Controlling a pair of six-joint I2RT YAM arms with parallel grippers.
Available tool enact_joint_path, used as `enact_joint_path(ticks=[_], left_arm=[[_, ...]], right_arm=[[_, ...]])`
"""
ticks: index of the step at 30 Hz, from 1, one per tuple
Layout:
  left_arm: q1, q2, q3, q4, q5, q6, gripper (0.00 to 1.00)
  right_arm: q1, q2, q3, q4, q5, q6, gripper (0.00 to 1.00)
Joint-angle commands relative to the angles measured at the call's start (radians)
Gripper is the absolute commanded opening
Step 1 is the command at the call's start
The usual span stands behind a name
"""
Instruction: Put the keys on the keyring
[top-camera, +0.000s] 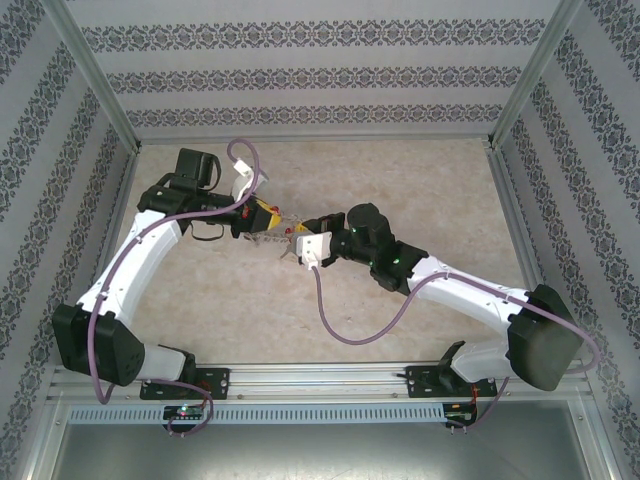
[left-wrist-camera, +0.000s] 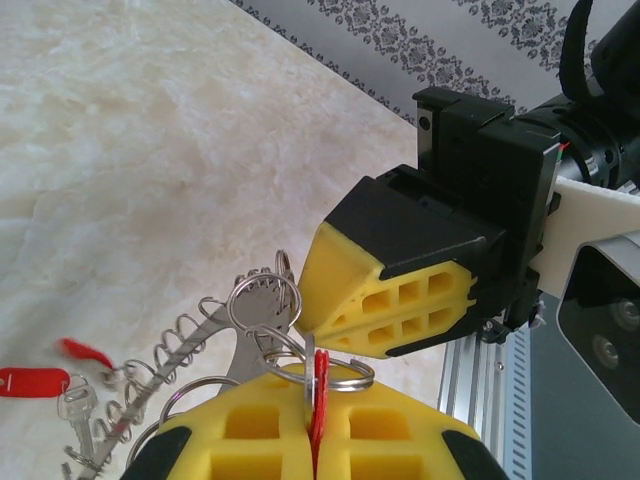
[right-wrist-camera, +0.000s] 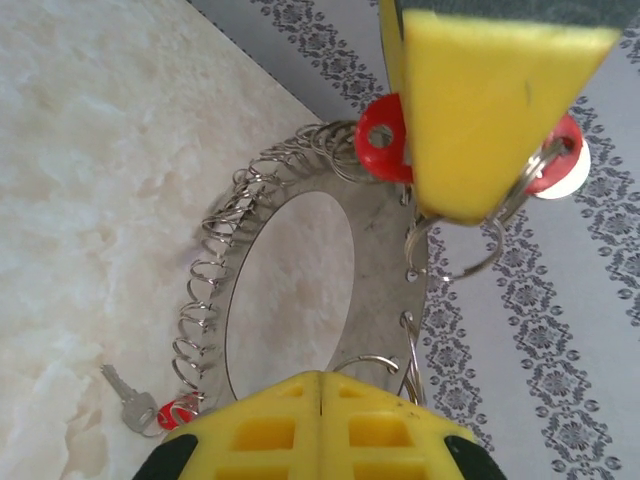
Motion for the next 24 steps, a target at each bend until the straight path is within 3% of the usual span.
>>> enact_joint_path(ticks=[1,15,18,24], left_arm=[[0.004,-0.050,0.055,0.038,0.009,-0.060,0.00],[0.004,-0.084,0.061,0.078,-0.034,-0.170,0.00],[0.003,-0.094,0.061,0.106,-0.025,-0.210,0.00],[0.002,-0.110,0.061,0.118,-0.023,-0.230,0.00]], right_arm=[[-0.004,-0.015,-0.032,0.042,0.046,0.011,0.14],[-0.020,-0.087,-0.093,0.245,0.015,0.128,0.37],[-0.045,-0.125,-0.099,0.230,-0.052,0.144,0.40],[-0.048,-0.111,-0.075,0.249,-0.030,0.107,0.48]])
